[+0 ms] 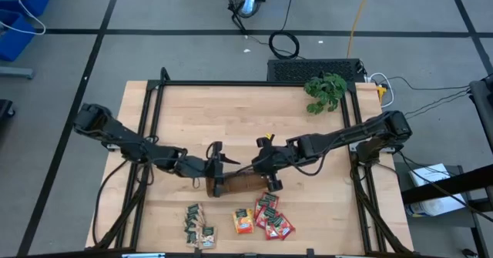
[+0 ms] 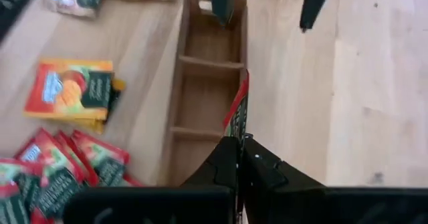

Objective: Pick & Place Tea
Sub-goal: Put the red tea bag into the right section of the wooden organizer

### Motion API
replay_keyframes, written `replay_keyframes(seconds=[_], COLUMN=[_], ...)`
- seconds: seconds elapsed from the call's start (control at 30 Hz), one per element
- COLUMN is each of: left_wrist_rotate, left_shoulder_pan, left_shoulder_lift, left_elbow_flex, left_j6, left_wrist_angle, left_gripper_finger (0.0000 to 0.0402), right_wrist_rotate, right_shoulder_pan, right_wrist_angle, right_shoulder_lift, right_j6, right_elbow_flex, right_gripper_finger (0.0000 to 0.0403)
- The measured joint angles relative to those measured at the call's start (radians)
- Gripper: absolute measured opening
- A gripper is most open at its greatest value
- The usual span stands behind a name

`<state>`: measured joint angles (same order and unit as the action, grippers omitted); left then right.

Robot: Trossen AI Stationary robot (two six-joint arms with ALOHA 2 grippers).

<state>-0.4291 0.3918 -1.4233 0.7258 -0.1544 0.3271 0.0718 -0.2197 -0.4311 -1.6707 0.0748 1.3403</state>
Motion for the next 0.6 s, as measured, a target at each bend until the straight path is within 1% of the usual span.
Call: replay_keyframes(seconds=[0.13, 0.23, 0.37, 0.47, 0.6], left_wrist_rotate=[-0.016, -0.018, -0.047, -0.094, -0.107], left_shoulder_pan=[0.042, 0.081, 0.116, 0.131, 0.139], left_shoulder_lift=[0.013, 0.012, 0.012, 0.012, 0.012], left_elbow_flex=[0.0, 0.0, 0.0, 0.0, 0.0], left_j6=[0.038, 0.049, 0.051, 0.042, 0.033], left_wrist_angle=[-0.08, -0.13, -0.144, -0.143, -0.143], left_gripper_finger=[0.0212, 0.0223, 0.0227, 0.0227, 0.0228], right_wrist_rotate=[0.001, 0.001, 0.003, 0.023, 0.032], right_shoulder_pan=[-0.019, -0.026, -0.024, -0.024, -0.017], right_wrist_angle=[0.05, 0.131, 0.243, 0.279, 0.293], right_shoulder_lift=[0.0, 0.0, 0.0, -0.001, -0.001], right_j6=[-0.042, -0.075, -0.117, -0.127, -0.135], right_elbow_flex=[-0.056, -0.12, -0.178, -0.218, -0.244], right_gripper_finger=[0.0, 0.0, 0.0, 0.0, 0.0])
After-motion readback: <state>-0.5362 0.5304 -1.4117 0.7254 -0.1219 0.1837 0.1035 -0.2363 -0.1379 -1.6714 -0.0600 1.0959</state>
